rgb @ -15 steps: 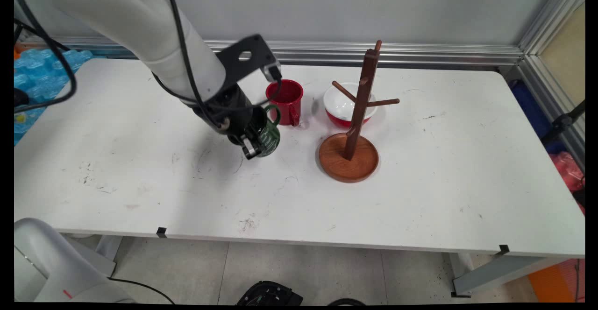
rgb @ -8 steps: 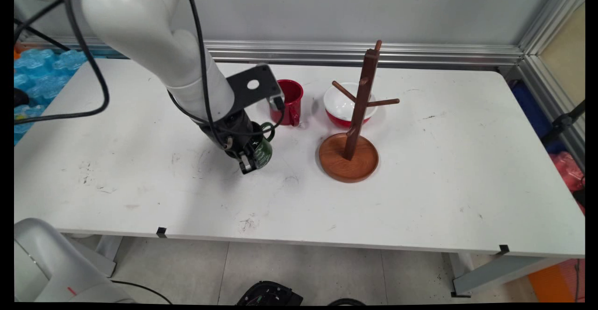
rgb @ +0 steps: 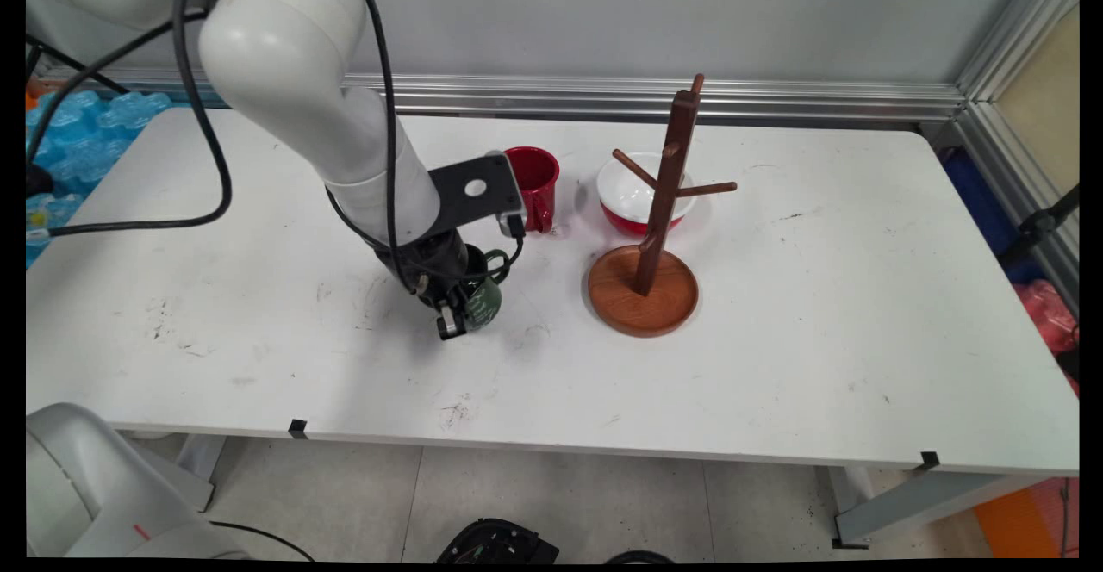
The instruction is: Place the picked object on the table
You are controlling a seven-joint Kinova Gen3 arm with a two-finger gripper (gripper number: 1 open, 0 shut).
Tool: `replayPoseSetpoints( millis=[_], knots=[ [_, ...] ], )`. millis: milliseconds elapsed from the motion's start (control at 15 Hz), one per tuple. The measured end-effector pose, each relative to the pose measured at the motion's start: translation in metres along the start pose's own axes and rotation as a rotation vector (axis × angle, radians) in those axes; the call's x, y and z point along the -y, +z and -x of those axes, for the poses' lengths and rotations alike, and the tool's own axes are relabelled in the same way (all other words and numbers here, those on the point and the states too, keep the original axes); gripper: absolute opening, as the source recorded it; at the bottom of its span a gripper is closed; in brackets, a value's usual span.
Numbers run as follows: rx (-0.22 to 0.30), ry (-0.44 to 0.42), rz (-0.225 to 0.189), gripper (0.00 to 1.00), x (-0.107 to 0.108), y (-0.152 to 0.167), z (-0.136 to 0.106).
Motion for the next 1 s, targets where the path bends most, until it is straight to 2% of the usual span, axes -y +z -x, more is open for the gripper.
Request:
replayPoseSetpoints(
  millis=[800,867,1000],
  knots=[
    [0.04,0.128,0.03,0.0,0.005,0.021,0.0],
    [0.042,0.135,0.031,1.0,0.005,0.023,0.0],
    [0.043,0.149,0.034,1.0,0.005,0.025,-0.001]
  ],
)
